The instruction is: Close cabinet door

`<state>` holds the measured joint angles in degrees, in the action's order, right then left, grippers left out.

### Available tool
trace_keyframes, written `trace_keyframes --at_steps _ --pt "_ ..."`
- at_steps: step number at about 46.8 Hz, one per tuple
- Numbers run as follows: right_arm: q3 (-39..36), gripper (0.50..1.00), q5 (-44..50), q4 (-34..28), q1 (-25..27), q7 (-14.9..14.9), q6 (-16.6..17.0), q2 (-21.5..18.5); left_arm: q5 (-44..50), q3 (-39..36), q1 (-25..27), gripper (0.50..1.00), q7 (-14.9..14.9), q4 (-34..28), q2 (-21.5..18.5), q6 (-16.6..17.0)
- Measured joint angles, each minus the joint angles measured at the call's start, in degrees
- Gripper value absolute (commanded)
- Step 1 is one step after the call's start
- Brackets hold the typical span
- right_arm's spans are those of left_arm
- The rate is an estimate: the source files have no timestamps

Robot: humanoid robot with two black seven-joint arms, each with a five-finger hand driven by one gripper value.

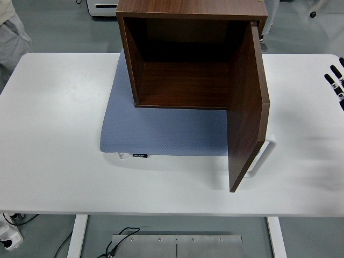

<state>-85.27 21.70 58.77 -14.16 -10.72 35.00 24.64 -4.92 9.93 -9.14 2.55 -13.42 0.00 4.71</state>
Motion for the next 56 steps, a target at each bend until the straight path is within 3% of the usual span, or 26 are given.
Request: trace_keyframes --at_steps 24,38,56 --pt "-3.9 1.000 0.0 13.4 15.0 1.4 0.0 7.1 0.0 0.0 0.0 1.000 0.0 0.0 0.0 0.0" --pt "-3.9 1.000 0.1 17.4 21.5 2.5 0.0 7.3 0.0 0.0 0.0 1.000 0.0 0.0 0.0 0.0" --pt "-3.4 1.000 0.6 25.2 25.7 3.2 0.0 7.2 0.0 0.0 0.0 1.000 0.0 0.0 0.0 0.0"
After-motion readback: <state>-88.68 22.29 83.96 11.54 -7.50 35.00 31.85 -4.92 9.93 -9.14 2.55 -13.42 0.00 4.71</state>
